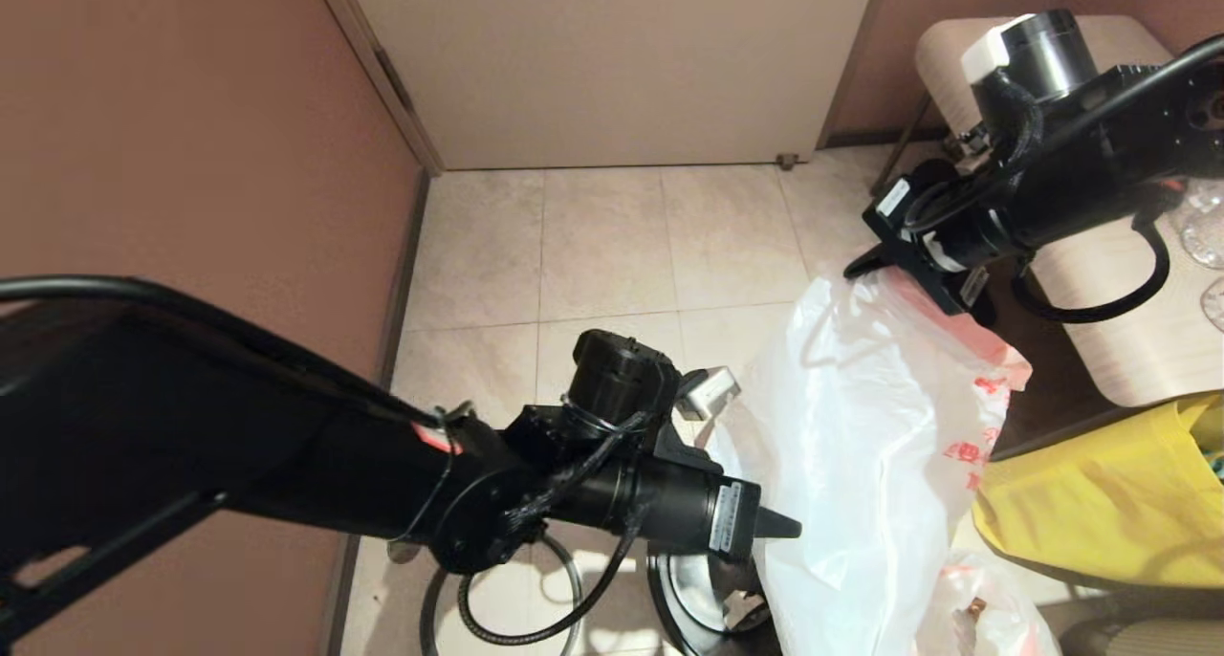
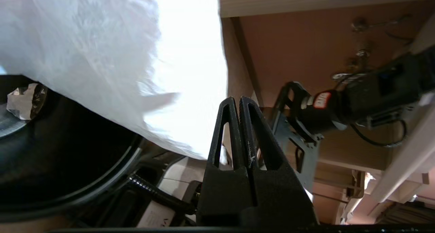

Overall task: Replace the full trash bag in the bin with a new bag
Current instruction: Put the new garbage bag on the trash can

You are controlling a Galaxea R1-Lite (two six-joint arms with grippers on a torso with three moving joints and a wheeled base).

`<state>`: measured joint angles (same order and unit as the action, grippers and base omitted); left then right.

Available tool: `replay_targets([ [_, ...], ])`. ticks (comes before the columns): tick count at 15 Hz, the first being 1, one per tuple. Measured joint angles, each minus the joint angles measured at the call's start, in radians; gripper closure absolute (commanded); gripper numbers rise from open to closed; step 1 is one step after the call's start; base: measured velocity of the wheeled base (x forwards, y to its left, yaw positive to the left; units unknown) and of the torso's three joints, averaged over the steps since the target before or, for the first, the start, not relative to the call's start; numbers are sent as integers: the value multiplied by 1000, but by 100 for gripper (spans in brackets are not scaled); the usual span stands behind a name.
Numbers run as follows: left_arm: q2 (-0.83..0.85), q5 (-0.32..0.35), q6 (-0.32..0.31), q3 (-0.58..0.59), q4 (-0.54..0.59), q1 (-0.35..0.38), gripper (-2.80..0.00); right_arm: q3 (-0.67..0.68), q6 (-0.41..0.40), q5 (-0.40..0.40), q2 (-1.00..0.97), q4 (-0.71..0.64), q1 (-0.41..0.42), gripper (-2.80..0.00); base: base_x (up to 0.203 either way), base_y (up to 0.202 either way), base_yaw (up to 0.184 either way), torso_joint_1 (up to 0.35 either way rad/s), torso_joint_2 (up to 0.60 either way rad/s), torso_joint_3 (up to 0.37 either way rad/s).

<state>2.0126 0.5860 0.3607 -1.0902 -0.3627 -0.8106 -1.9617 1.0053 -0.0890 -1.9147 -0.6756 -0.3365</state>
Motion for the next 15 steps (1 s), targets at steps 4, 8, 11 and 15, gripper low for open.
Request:
replay_targets([
  [4, 113, 2, -34, -153, 92, -5, 0, -1, 0, -43, -17, 64, 19, 0, 0, 0, 0, 0, 0, 0],
  [8, 204, 106, -53, -280, 190, -6, 0, -1, 0, -47, -36, 98, 37, 0, 0, 0, 0, 0, 0, 0],
  [11, 236, 339, -60, -315, 231, 45, 0, 0, -36, -60, -46, 98, 45, 0, 0, 0, 0, 0, 0, 0],
  [15, 325, 395, -75, -450, 296, 101, 0, 0, -40, -74, -48, 96, 60, 0, 0, 0, 0, 0, 0, 0],
])
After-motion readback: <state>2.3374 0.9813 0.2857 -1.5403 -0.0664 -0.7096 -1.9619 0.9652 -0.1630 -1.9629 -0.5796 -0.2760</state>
